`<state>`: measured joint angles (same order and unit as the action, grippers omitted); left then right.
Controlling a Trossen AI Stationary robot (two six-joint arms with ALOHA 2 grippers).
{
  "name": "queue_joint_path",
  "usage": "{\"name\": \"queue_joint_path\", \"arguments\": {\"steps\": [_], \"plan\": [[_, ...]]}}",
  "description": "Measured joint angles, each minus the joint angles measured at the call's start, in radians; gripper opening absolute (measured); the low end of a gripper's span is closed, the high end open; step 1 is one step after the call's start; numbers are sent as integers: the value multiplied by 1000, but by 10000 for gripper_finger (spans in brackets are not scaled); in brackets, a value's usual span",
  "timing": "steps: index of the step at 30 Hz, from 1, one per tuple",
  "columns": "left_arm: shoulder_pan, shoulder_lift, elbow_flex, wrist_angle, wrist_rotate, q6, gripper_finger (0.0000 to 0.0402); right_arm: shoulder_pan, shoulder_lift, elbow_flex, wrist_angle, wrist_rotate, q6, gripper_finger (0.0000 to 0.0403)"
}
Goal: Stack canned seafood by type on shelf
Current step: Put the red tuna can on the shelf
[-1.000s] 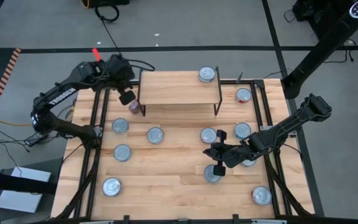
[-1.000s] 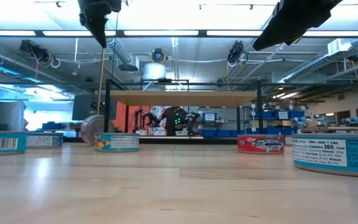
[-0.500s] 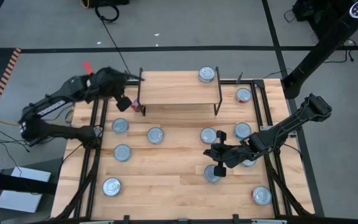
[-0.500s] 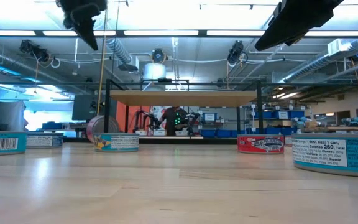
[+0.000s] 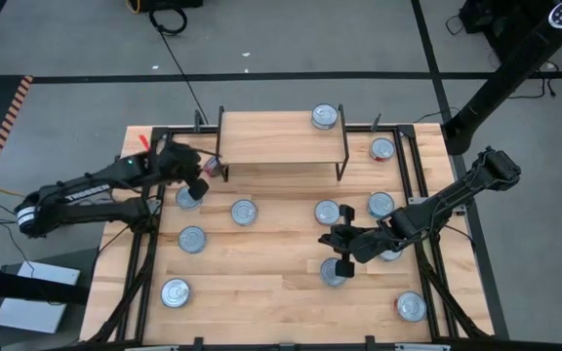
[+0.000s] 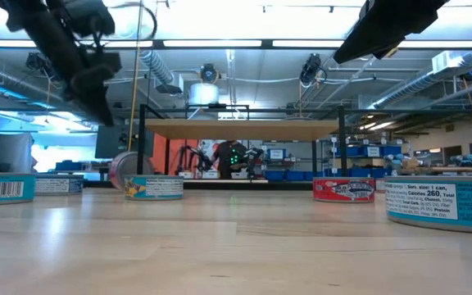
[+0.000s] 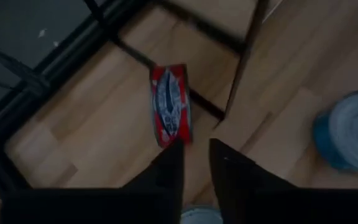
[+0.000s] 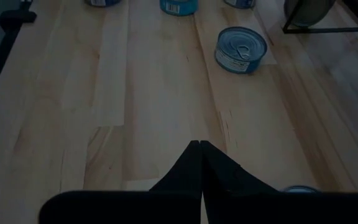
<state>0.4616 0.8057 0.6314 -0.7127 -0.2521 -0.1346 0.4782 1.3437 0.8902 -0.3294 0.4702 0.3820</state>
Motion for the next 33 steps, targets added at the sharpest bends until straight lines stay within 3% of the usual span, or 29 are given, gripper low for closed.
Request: {"name": "queue_joint_path", "arguments": {"steps": [9,14,24,33], "plan": [[1,65,-3,111,-72,-29,214,-2,0,0,0,0,0,7],[6,154,-3,122,-72,-39,258,-2,0,0,0,0,0,7],[91,308,-3,192,-75,-1,273,-1,0,0,0,-2,0,7],[145,337,-3,238,-50,41,273,-1,0,0,0,-2,0,7]]}}
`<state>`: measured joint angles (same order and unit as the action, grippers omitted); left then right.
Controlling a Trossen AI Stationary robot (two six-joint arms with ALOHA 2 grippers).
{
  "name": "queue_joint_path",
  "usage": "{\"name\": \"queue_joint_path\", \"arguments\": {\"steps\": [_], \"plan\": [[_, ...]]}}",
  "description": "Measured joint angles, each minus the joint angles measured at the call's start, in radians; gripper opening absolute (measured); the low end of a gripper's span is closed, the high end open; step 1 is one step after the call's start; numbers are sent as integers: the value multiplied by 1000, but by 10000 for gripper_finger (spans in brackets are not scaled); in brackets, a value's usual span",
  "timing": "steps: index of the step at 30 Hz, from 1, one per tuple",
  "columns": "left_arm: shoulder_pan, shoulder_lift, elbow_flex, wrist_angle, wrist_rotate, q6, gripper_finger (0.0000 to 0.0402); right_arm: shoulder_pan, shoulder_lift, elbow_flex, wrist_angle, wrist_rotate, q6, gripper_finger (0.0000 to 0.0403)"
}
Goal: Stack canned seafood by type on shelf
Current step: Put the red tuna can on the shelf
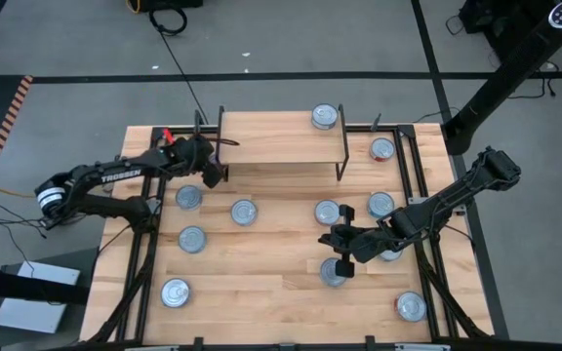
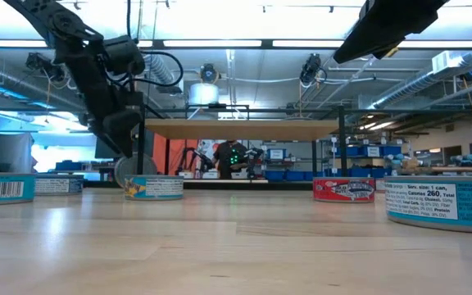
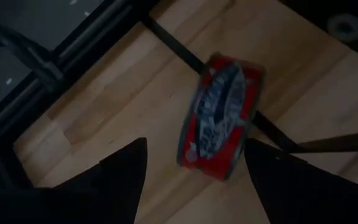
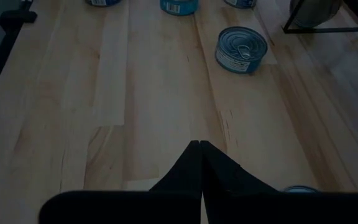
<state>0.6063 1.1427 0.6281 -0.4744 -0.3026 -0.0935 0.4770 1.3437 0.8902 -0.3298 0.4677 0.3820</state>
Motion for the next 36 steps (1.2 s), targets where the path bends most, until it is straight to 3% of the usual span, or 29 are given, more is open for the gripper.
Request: {"name": "queue_joint_path", "arguments": {"steps": [21,25,32,36], "plan": [[56,139,0,72,89,118,269,0,0,0,7,-16,0,7],[55,139,0,6,95,117,238,-1,0,0,7,-16,0,7],[54,139,12,-101,61,99,144,-1,0,0,7,-17,0,7],[55,133,42,-143,31,90,143,-1,0,0,8,-17,0,7]]}}
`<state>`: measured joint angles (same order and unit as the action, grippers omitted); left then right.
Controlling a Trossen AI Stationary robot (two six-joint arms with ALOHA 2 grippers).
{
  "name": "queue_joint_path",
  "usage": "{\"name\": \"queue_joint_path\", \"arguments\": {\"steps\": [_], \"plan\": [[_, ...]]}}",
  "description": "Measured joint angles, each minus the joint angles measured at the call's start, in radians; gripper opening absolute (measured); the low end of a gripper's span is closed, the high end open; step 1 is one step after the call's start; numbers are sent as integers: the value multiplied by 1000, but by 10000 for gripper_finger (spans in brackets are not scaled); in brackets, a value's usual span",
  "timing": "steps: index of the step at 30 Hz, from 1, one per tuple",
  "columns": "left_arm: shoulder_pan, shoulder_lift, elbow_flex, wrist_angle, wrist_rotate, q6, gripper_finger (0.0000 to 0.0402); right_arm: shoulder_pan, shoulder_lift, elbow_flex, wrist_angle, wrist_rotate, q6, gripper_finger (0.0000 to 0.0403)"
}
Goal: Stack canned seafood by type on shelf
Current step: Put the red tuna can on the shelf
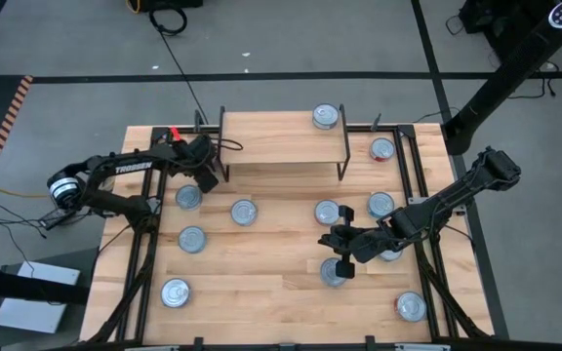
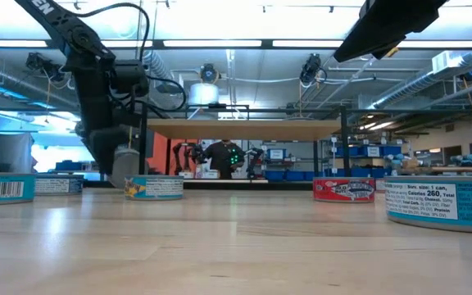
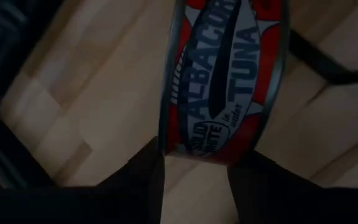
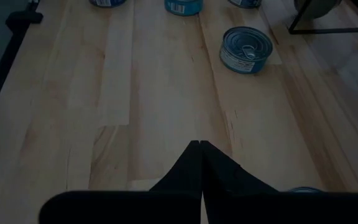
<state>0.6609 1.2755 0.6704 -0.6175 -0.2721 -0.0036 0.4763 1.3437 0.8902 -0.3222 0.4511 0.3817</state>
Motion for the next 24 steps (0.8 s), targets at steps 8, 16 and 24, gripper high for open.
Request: {"name": "queue_joint_path", "arguments": {"steps": [8,16,24], "plan": [[-3,-52,60,-99,-15,0,143,0,0,0,0,0,-4,7],[-3,-189,178,-273,-158,-6,143,0,0,0,1,0,-8,7],[-19,-270,386,-347,-248,45,143,0,0,0,15,0,-17,7]]}}
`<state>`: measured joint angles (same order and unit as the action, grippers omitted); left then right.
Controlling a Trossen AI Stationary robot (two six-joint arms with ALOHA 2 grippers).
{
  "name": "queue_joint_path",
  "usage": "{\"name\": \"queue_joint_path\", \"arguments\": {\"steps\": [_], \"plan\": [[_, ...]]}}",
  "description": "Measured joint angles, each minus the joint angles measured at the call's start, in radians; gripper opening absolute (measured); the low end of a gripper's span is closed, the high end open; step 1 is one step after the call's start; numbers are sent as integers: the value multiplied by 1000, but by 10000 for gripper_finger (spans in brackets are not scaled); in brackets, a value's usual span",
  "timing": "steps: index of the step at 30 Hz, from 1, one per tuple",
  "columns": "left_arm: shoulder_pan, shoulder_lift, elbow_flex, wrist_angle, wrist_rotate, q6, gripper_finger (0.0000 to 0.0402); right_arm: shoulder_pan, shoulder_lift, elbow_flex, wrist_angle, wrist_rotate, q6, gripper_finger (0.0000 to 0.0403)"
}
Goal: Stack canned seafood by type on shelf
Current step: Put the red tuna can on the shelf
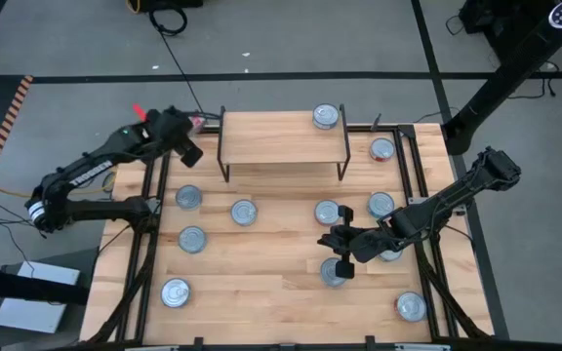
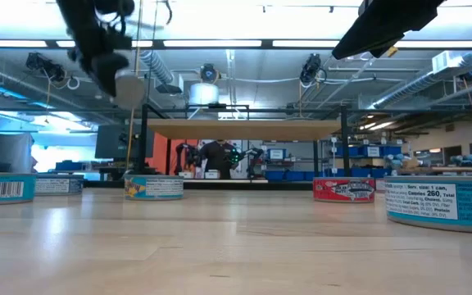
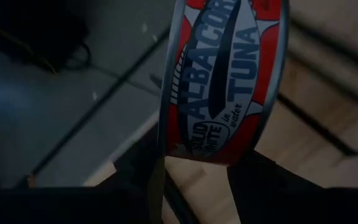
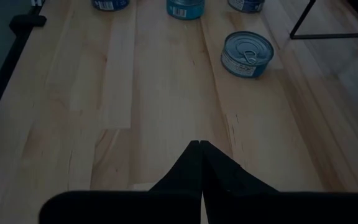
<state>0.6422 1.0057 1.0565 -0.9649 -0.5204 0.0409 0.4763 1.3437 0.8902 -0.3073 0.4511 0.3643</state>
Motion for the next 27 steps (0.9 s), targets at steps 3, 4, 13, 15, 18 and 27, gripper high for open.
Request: {"name": "queue_joint_path", "arguments": {"steps": [3,4,13,15,18,27], "plan": [[-28,12,86,-1,-2,27,143,0,0,0,0,0,0,7],[-39,23,118,-4,-2,29,143,0,0,0,0,0,0,7],[-150,224,368,-27,-68,62,143,0,0,0,0,0,-1,7],[-176,287,417,-24,-93,73,143,0,0,0,0,0,-1,7],[-206,383,486,-22,-132,105,143,0,0,0,-1,0,-1,7],[-277,620,567,100,-308,227,143,1,0,0,-24,-4,1,7]]}}
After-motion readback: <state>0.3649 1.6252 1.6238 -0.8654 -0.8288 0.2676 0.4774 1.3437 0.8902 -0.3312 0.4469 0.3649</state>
